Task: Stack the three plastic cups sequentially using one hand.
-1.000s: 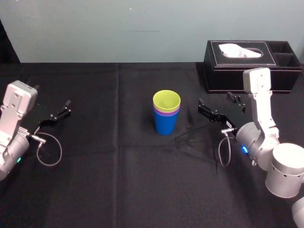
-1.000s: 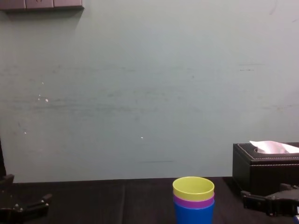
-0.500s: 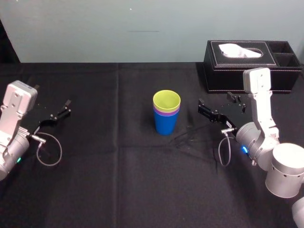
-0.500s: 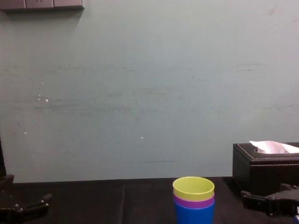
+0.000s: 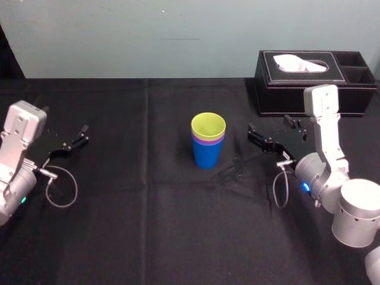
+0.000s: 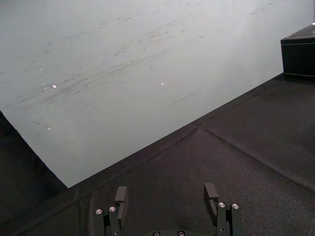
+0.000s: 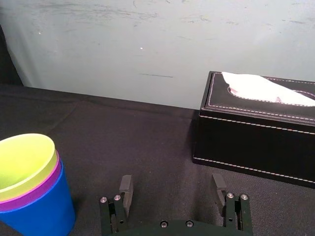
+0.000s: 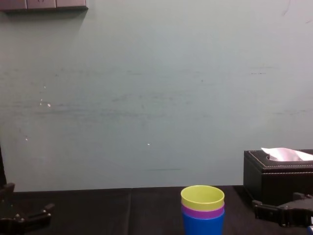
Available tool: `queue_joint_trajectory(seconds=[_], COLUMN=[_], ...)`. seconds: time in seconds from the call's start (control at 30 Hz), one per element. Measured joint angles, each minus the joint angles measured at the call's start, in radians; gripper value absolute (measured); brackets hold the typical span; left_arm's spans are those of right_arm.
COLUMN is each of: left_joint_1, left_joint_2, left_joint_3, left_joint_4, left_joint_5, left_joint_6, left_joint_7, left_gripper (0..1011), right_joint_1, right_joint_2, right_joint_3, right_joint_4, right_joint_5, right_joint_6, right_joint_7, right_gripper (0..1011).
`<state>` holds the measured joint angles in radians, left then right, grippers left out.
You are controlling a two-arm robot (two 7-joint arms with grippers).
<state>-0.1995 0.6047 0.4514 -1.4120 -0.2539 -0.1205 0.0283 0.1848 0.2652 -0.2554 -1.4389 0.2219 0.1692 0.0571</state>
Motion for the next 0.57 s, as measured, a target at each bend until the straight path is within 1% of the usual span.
queue_joint_trajectory(seconds=[0.57], left_joint_1=[0.0], left_joint_2=[0.0], left_joint_3=[0.0], left_joint_4=[0.0], left_joint_5=[0.0], left_joint_6=[0.0], left_joint_7=[0.0], left_gripper=[1011], right_joint_1=[0.0], right_joint_2=[0.0], right_joint_3=[0.0], right_joint_4=[0.0], right_joint_5=[0.0], right_joint_6=[0.0], right_joint_7=[0.0], right_gripper=[1003])
